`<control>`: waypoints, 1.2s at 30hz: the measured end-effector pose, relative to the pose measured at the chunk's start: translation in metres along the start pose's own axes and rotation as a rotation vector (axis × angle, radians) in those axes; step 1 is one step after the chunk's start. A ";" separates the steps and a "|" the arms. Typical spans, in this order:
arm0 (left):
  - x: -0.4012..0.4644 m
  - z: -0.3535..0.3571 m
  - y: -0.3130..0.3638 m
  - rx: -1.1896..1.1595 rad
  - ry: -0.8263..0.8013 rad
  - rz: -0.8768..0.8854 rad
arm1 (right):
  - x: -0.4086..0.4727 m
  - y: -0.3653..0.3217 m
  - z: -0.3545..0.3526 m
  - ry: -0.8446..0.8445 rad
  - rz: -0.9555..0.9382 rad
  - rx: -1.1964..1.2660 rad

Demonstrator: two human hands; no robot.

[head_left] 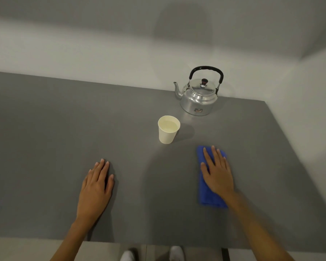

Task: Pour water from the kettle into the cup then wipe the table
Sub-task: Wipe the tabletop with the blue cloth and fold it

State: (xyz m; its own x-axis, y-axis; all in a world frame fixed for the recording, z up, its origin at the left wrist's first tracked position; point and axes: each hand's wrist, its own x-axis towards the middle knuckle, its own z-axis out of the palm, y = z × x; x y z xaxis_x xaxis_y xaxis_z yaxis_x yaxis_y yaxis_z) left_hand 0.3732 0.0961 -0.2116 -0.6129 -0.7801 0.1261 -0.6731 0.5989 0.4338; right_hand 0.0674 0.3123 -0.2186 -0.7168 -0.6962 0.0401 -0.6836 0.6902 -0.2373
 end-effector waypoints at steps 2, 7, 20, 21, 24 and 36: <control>0.000 0.001 0.000 0.022 0.009 0.000 | 0.036 -0.005 0.003 0.010 0.048 -0.003; 0.001 0.001 0.000 0.047 0.007 -0.007 | 0.083 -0.041 0.013 -0.037 0.018 0.025; 0.000 0.000 -0.001 0.003 0.003 -0.024 | 0.016 -0.071 0.015 -0.065 -0.200 0.003; 0.000 0.001 -0.001 0.003 0.005 -0.025 | 0.004 -0.069 0.015 -0.063 -0.208 0.005; 0.001 0.002 -0.002 0.004 0.010 -0.025 | -0.038 -0.052 0.013 -0.060 -0.230 0.003; 0.001 0.006 -0.006 0.008 0.011 -0.016 | 0.031 0.045 -0.017 0.000 -0.077 -0.007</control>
State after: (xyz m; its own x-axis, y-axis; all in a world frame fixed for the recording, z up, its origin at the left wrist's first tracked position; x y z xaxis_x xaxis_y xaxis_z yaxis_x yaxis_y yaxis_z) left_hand 0.3738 0.0925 -0.2194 -0.5973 -0.7916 0.1290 -0.6863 0.5877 0.4286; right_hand 0.0116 0.3254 -0.2111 -0.6619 -0.7473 0.0582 -0.7377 0.6358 -0.2271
